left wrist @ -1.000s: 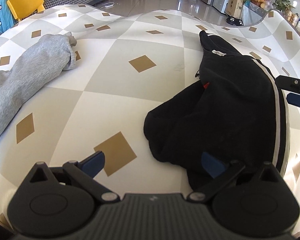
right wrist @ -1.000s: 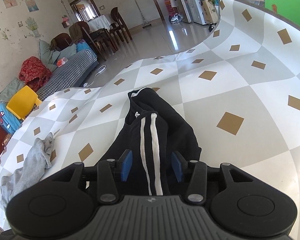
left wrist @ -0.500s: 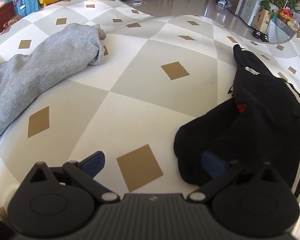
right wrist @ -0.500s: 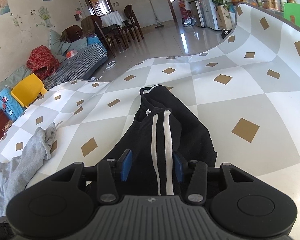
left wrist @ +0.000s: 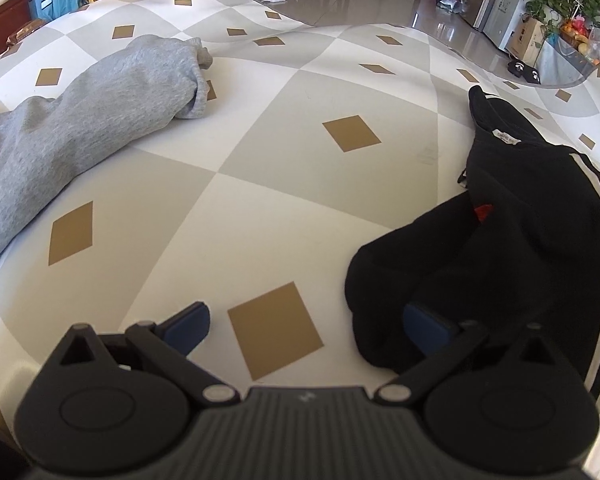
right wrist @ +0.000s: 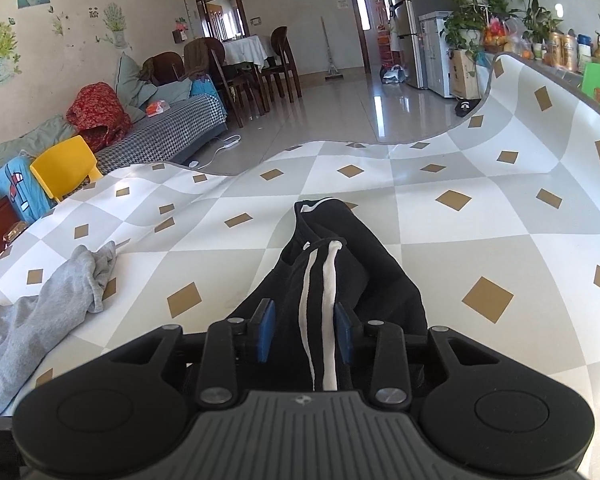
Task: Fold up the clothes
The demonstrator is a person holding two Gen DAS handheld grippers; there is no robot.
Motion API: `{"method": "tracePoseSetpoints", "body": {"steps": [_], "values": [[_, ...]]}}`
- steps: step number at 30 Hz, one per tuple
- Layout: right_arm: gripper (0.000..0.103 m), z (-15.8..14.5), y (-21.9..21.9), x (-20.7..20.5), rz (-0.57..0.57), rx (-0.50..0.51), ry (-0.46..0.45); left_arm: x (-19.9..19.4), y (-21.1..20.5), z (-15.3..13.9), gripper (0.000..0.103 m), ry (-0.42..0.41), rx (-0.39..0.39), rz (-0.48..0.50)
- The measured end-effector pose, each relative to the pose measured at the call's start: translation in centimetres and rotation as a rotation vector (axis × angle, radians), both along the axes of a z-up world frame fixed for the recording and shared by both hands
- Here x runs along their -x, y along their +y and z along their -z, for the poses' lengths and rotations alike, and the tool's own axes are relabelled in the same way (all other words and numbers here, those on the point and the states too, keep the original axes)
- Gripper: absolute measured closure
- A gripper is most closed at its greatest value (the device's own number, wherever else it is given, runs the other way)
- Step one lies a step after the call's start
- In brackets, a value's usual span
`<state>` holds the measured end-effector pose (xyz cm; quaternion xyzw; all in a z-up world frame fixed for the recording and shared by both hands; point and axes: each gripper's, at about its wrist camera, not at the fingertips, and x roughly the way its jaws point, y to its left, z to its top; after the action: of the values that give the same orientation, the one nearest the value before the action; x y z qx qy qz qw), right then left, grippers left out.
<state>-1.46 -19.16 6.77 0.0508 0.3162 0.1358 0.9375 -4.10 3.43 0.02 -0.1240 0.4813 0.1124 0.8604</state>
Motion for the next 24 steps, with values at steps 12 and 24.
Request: {"method": "tracePoseSetpoints", "body": {"steps": [12, 24], "values": [[0.070, 0.0, 1.1, 0.5, -0.094, -0.013, 0.009, -0.2, -0.3, -0.1, 0.000, -0.002, 0.019, 0.003], [0.070, 2.7, 0.6, -1.0, -0.030, 0.006, 0.108, -0.2, -0.4, 0.0, 0.000, -0.001, 0.022, 0.007]]}}
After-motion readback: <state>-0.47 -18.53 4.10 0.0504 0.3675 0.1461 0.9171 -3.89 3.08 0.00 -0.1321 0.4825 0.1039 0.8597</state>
